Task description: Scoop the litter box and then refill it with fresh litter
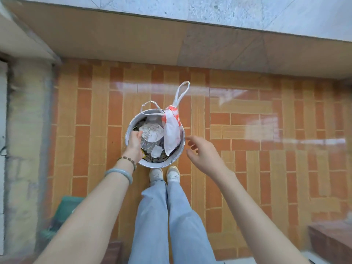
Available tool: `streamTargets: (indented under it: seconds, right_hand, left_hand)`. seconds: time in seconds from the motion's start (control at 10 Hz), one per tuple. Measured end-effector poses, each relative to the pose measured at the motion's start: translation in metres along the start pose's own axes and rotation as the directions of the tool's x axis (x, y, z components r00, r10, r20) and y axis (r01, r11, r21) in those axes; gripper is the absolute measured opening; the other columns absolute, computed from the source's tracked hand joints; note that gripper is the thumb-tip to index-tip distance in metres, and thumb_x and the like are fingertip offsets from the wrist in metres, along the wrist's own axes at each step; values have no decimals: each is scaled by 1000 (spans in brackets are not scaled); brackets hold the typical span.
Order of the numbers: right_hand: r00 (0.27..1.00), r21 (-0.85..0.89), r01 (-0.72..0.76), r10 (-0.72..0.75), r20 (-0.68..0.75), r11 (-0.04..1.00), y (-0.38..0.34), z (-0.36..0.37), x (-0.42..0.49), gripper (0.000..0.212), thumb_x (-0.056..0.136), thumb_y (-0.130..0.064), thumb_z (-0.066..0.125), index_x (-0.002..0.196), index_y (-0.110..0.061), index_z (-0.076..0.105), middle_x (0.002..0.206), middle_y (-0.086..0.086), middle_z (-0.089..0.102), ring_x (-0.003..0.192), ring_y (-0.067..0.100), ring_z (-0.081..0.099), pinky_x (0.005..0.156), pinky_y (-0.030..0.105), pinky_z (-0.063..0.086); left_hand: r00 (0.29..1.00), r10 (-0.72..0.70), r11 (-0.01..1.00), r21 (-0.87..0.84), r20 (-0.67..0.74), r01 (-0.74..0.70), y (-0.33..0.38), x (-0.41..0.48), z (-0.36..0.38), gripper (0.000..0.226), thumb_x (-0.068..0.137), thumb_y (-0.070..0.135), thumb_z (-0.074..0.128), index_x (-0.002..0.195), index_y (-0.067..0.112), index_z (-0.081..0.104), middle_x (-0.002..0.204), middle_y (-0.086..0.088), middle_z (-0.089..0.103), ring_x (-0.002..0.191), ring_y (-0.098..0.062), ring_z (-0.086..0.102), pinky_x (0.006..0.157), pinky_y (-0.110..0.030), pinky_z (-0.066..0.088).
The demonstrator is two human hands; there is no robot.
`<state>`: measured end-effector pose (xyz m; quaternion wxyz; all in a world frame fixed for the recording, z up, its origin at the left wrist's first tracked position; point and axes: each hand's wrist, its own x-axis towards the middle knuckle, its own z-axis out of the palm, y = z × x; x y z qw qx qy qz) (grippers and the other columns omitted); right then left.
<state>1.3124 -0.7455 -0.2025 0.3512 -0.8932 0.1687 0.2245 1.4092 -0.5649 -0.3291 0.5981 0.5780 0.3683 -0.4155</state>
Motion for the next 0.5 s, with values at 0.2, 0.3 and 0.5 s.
streamTargets:
  seconds: [0.2, 0.3, 0.5]
  right_hand:
    - [999, 16, -9, 8, 36, 1000, 0, -2, 15, 39, 92, -16, 51, 131, -13, 49, 113, 4, 60, 99, 15, 55, 87, 28, 46]
    - [999, 2, 8, -8, 31, 1000, -1, -6, 19, 39, 92, -16, 51, 131, -13, 49, 112, 4, 60, 96, 13, 55, 84, 25, 45]
    - [1000, 26, 8, -8, 8, 1000, -9, -24, 11, 37, 92, -14, 51, 130, -12, 50, 108, 5, 61, 93, 15, 56, 80, 25, 44]
  left_hand:
    - [1000, 6, 998, -63, 18, -5, -6, 14, -5, 55, 98, 43, 13, 148, 23, 23, 155, 7, 20, 143, -12, 13, 117, -45, -2]
    - [999, 33, 998, -61, -3, -33, -5, 9, 0, 54, 100, 39, 10, 150, 20, 12, 155, 4, 22, 142, -15, 19, 115, -43, 4]
    - [998, 55, 994, -89, -36, -58, 1, -18, 7, 53, 101, 36, 16, 147, 11, 24, 154, -7, 23, 143, -20, 19, 117, -39, 15]
